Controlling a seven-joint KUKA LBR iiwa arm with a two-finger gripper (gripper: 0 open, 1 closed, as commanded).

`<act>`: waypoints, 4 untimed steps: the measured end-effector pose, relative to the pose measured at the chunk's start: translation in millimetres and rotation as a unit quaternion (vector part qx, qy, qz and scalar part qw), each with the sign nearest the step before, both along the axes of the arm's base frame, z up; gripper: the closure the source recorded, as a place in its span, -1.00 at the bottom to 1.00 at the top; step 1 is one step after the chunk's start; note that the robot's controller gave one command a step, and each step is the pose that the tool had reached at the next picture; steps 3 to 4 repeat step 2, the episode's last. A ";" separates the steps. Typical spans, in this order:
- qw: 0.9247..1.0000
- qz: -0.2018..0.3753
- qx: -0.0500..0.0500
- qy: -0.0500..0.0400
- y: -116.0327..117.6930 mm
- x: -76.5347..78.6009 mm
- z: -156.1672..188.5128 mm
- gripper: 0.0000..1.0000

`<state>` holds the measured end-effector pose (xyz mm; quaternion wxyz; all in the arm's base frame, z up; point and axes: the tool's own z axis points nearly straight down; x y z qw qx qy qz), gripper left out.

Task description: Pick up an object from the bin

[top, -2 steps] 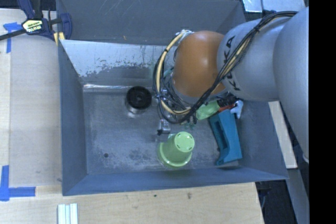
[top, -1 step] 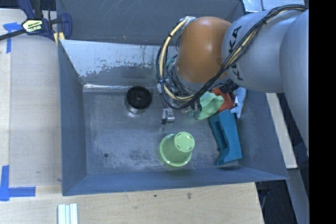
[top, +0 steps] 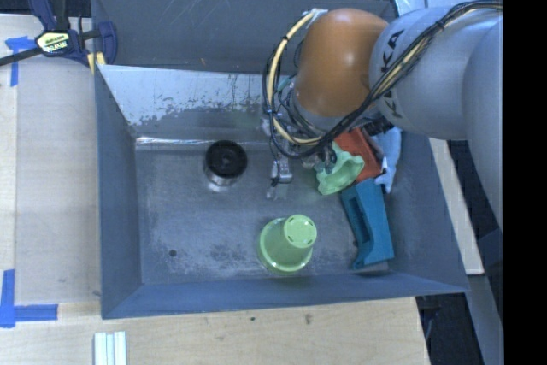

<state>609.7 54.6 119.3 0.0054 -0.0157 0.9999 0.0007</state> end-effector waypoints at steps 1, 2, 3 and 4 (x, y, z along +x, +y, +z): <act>0.999 0.039 -0.001 0.000 24.5 7.1 1.6 -1.00; 1.000 0.025 0.000 -0.001 53.3 10.7 -17.5 -1.00; 1.000 0.025 0.000 -0.001 53.3 10.7 -17.5 -1.00; 1.000 0.025 0.000 -0.001 53.3 10.7 -17.5 -1.00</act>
Offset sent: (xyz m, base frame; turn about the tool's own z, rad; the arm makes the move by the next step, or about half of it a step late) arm 0.0104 0.0594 -0.0233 -0.0436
